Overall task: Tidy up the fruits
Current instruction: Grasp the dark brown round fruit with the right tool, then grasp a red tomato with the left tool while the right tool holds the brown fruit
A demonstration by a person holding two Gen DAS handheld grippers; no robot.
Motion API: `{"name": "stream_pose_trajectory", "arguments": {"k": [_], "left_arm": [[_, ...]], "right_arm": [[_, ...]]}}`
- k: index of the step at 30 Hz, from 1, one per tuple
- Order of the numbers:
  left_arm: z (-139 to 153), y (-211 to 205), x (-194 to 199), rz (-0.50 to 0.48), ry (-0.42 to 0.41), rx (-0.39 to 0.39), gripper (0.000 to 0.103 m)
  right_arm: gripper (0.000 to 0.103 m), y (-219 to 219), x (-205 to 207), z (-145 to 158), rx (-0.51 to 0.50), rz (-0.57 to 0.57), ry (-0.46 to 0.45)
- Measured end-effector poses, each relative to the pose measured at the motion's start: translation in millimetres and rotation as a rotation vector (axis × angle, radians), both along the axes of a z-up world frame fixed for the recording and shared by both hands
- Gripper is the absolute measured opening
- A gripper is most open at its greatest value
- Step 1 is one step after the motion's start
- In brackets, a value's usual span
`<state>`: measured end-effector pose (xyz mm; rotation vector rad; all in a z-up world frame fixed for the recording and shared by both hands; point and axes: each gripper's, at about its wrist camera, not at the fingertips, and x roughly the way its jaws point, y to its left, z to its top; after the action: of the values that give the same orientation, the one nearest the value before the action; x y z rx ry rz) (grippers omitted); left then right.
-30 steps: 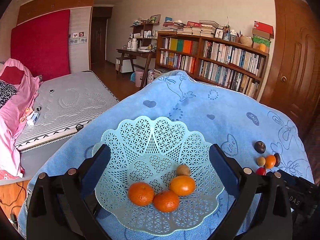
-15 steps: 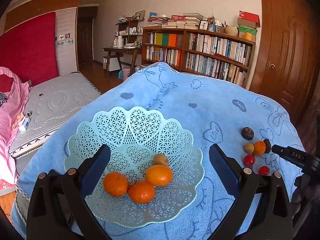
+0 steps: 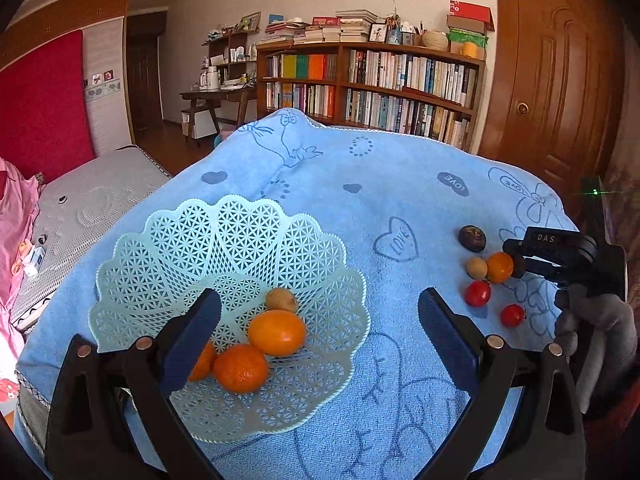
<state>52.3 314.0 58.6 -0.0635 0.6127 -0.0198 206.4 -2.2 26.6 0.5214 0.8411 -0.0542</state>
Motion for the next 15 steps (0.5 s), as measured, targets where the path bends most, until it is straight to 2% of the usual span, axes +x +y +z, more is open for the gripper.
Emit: {"name": "stream_pose_trajectory", "arguments": {"k": [4,11,15], "left_arm": [[-3,-4,1,-0.011,0.007,0.003,0.100],[-8,-13,5,-0.030,0.023,0.019,0.100],[-8,-20,6,-0.045,0.020,0.030,0.100]], "right_arm": [[0.049,2,5,-3,-0.025,-0.001,-0.006],[0.036,-3,-4,-3,-0.006,0.024,-0.023],[0.035,-4,-17,2,-0.031,0.046,-0.032]]}}
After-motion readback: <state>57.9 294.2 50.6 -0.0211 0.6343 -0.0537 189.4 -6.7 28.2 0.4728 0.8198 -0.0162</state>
